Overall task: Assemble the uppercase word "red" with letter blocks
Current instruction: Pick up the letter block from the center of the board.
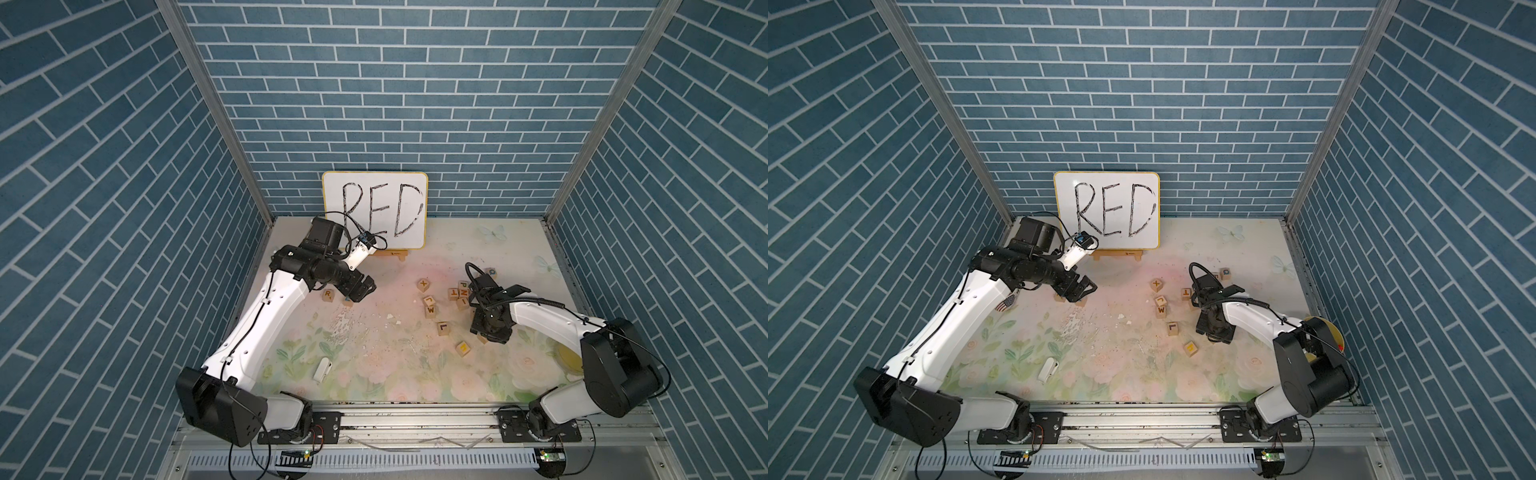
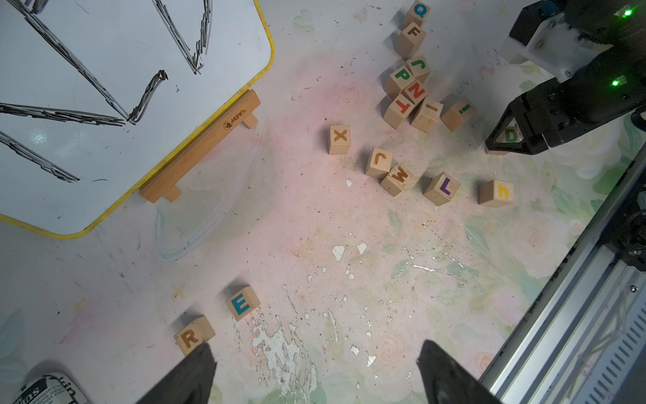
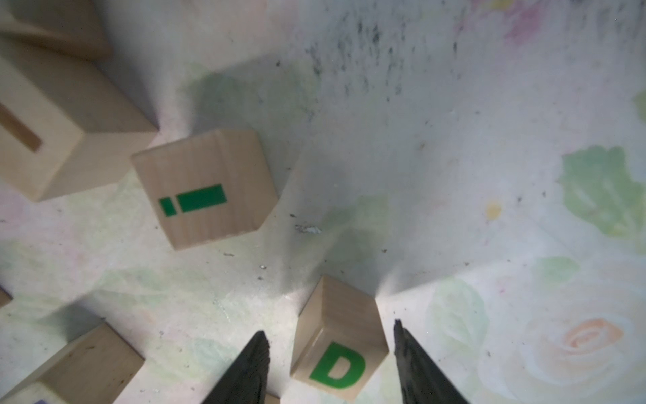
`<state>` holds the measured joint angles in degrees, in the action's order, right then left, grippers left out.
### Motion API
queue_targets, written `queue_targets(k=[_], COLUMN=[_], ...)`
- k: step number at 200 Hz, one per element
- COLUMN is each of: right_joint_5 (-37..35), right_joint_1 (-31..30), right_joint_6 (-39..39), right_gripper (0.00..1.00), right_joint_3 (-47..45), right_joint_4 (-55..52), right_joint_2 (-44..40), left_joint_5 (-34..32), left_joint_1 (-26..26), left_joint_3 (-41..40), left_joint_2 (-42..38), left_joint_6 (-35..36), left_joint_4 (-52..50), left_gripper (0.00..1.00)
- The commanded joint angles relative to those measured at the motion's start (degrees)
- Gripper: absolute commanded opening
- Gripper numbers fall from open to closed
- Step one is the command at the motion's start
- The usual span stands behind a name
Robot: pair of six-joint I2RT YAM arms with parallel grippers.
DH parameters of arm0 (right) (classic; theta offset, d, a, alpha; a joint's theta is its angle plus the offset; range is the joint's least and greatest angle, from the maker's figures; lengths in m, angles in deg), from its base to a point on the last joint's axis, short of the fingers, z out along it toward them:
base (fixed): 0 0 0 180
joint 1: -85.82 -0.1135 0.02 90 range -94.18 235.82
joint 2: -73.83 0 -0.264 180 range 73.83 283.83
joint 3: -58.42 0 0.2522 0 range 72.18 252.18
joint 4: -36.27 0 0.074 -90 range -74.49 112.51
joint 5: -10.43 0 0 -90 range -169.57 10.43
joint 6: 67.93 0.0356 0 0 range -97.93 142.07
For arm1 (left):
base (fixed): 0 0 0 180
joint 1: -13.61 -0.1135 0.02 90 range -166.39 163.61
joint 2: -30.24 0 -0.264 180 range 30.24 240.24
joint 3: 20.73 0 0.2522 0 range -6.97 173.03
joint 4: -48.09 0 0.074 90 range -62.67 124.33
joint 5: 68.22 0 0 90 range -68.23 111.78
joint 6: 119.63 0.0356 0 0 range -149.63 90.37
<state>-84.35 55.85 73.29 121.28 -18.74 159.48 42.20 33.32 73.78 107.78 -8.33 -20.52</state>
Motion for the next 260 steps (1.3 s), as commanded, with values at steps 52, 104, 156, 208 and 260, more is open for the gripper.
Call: queue_targets(k=[52,104,156,208,260], right_joint_5=[1.19,2.12,2.14,1.73,0.01], right_joint_1=[0.36,0.34,0.31,0.28,0.19], right_joint_6=[3.31,3.44,2.72,1.78,0.78], right_gripper=[0.58,0.53,0.48,0.4,0.29], right_joint_3=[-2.49,-2.12,-1.07,-0.41,0.1], right_joint_4=[1.92,3.26,3.36,3.06,0.6], right_joint_2=[1.12,1.59,2.47,3.91,1.84], left_joint_5=[0.48,1.11,0.84,0.67,-3.47], left_joint_1=[0.25,0.33,0.34,0.33,0.31], left_joint_3=[-0.85,-1.47,-1.93,-2.18,-1.07], left_joint_2=[-0.9,-0.89,-1.48,-1.95,-1.67], left_joint_6=[-0.21,-0.38,-0.3,-0.38,-2.29], left_joint_4=[0.82,1.02,0.87,0.45,0.67], left_gripper=[0.93,0.93,0.93,0.93,0.93])
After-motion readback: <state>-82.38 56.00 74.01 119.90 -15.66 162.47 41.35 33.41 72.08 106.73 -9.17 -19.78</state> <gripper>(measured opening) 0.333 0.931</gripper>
